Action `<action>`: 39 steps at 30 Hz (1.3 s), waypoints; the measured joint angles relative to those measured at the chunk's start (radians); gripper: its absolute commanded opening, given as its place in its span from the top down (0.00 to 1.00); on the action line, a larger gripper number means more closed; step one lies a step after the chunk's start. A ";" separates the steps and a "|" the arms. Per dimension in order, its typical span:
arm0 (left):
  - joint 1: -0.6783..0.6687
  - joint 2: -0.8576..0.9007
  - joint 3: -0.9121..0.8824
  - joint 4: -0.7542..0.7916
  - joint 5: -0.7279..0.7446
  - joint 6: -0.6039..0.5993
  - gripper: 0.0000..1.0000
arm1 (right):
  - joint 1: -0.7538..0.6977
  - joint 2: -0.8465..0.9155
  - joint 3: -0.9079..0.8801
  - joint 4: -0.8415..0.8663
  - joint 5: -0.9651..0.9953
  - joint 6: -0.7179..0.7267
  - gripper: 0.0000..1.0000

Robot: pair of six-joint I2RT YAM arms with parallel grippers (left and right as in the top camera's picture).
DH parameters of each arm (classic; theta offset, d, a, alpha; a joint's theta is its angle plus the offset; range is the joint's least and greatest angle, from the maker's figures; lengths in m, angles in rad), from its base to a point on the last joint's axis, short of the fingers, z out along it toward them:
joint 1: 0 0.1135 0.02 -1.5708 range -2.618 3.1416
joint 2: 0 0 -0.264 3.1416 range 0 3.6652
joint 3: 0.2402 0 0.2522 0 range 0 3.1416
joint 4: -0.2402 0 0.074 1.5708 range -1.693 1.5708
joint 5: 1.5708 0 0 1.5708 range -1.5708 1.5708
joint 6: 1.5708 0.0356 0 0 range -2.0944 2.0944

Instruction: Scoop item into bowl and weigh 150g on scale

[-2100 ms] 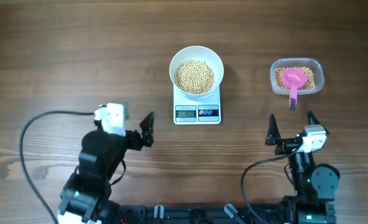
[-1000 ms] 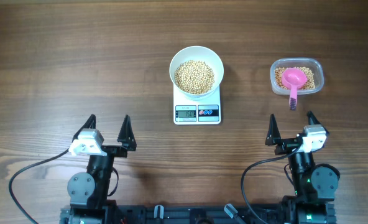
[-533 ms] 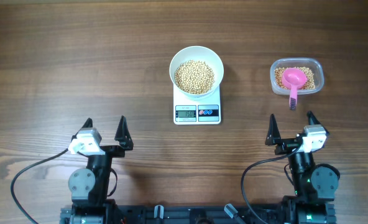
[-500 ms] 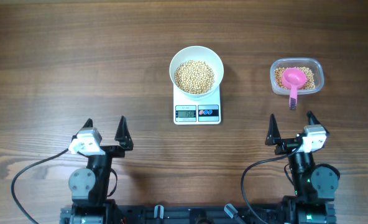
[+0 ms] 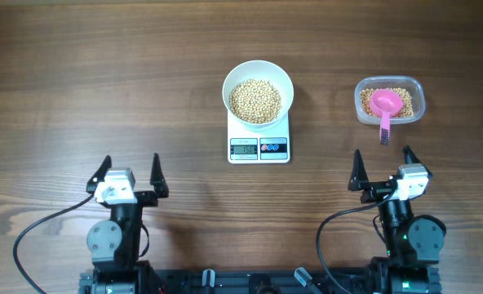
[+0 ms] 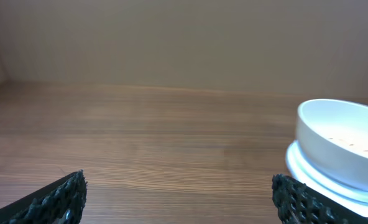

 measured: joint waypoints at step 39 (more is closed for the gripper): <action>-0.022 0.000 0.000 -0.001 -0.041 0.018 0.00 | 0.000 0.000 0.000 0.000 0.000 0.000 0.00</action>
